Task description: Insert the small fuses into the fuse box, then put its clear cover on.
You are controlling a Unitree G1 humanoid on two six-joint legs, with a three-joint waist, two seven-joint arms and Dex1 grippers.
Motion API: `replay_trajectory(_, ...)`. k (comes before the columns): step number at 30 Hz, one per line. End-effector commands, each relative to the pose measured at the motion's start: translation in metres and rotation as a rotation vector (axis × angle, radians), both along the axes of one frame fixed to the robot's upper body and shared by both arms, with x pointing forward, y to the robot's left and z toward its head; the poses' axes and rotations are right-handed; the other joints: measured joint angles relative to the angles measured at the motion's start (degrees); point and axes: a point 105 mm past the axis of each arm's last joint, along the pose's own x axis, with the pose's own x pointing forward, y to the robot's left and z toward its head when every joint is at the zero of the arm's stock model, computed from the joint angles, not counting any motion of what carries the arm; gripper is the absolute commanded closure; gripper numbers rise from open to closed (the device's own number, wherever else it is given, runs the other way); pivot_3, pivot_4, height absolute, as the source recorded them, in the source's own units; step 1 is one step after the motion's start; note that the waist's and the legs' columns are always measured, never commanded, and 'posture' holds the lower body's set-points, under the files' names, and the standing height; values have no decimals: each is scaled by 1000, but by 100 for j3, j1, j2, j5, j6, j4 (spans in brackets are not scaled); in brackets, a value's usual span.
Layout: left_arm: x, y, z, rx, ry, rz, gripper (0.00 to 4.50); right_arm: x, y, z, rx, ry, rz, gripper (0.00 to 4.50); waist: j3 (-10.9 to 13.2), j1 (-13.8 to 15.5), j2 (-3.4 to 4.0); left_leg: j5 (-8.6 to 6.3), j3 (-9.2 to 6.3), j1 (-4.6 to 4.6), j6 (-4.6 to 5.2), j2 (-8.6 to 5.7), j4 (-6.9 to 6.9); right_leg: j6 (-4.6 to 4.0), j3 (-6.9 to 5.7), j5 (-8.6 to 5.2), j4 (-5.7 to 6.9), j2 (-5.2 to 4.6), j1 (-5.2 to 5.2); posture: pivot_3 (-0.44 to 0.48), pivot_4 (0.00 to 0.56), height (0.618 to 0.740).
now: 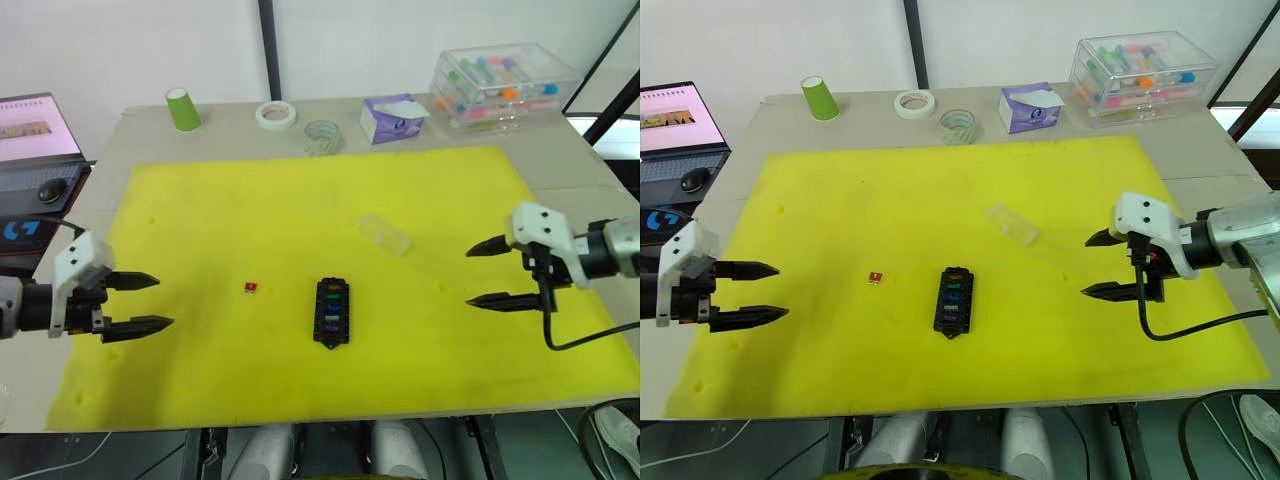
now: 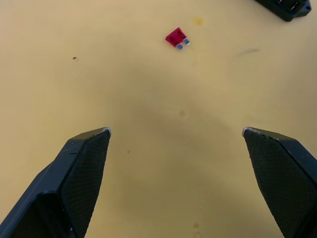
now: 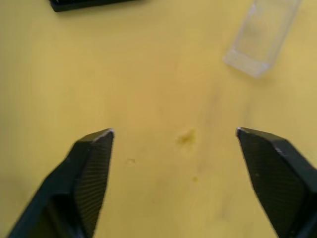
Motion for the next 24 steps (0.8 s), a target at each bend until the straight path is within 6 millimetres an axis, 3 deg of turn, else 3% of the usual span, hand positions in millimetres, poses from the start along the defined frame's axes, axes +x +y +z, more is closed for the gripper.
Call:
replay_trajectory(1, 1, 2, 11, 18, -42, -6, 0, 2, -11, 15, -22, -72, -27, 27, 6, 0, 5, 0, 1, 0, 0, 0, 0, 0, 1, 0, 0, 0, 0, 0, 150, 740)
replay_trajectory(6, 3, -9, 10, -14, -38, -36, 0, 3, 0, 19, 2, -101, -6, 27, 10, -4, 9, 1, 2, 0, -2, 4, 0, 0, 3, 0, 0, 3, -1, 0, 150, 740)
replay_trajectory(9, 6, -20, 4, -45, -26, -67, 0, 9, 26, 30, 80, -138, 41, 27, 12, -20, 13, 1, 4, 1, -2, 4, 0, 0, 4, 0, 0, 3, -1, 0, 150, 740)
replay_trajectory(12, 13, -40, 5, -202, 27, -69, 0, 10, 62, 42, 173, -145, 115, 27, 18, -25, 15, 3, 5, 2, -5, 4, 0, 0, 6, 0, 5, 5, -2, 0, 150, 740)
replay_trajectory(17, 22, -53, -7, -301, 142, -45, 0, 7, 103, 45, 240, -89, 185, 27, 29, -24, -3, 4, 2, -10, -8, 8, 1, 0, 5, 0, 6, 9, -15, 0, 150, 740)
replay_trajectory(21, 34, -62, -9, -551, 391, 51, 0, 2, 145, 43, 272, -81, 306, 27, 31, -8, -8, 8, 2, -10, -11, 5, 6, 0, 2, 1, 13, 10, -16, 0, 150, 740)
replay_trajectory(24, 38, -61, -16, -626, 543, 123, 0, 0, 162, 46, 291, -86, 352, 27, 30, -27, -10, 10, 0, -11, -15, 6, 7, 0, 2, 1, 22, 15, -23, 0, 150, 740)
